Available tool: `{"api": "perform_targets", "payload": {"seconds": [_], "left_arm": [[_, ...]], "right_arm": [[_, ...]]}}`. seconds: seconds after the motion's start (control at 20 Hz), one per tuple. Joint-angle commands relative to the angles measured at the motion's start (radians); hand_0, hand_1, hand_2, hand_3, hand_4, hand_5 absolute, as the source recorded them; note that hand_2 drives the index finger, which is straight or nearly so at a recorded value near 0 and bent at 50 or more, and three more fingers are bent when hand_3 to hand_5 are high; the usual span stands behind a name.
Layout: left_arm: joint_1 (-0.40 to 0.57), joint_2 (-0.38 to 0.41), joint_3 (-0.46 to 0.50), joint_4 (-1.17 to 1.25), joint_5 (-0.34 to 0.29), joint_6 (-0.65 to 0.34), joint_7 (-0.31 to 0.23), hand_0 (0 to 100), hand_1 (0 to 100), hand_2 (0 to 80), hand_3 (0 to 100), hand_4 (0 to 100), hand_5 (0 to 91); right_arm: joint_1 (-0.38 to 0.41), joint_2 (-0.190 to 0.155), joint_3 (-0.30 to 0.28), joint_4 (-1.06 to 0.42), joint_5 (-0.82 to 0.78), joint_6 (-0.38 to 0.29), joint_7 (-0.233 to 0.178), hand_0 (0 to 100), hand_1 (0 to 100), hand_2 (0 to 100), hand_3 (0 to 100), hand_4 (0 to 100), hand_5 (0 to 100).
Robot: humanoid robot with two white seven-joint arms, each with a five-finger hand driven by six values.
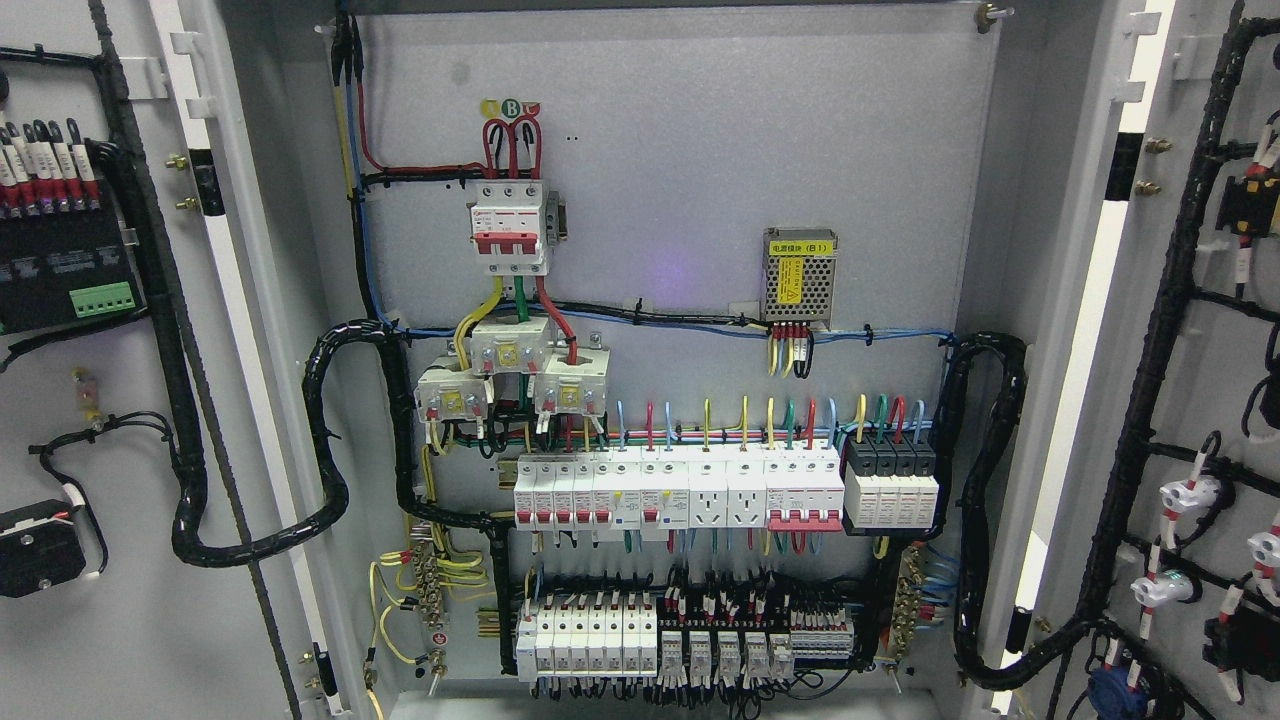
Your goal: Open door with both hands
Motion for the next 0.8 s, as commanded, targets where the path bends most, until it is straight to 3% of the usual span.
{"api": "perform_targets", "payload": {"seconds": [0.0, 0.75], "left_arm": [[-0.005, -0.041, 0.056, 0.033, -0.002, 0.015, 0.003, 0, 0, 0.0, 0, 3, 0.0], [-0.016, -0.041, 0.054, 0.028, -0.002, 0.006, 0.008, 0, 0, 0.0, 0, 3, 0.0]], "right_arm": [[-0.016, 0.056, 0.0, 0.055, 0.021, 0.004, -0.002, 0, 0, 0, 0, 0, 0], [-0.016, 0.056, 0.0, 0.055, 0.021, 0.002, 0.003, 0, 0, 0, 0, 0, 0]]}}
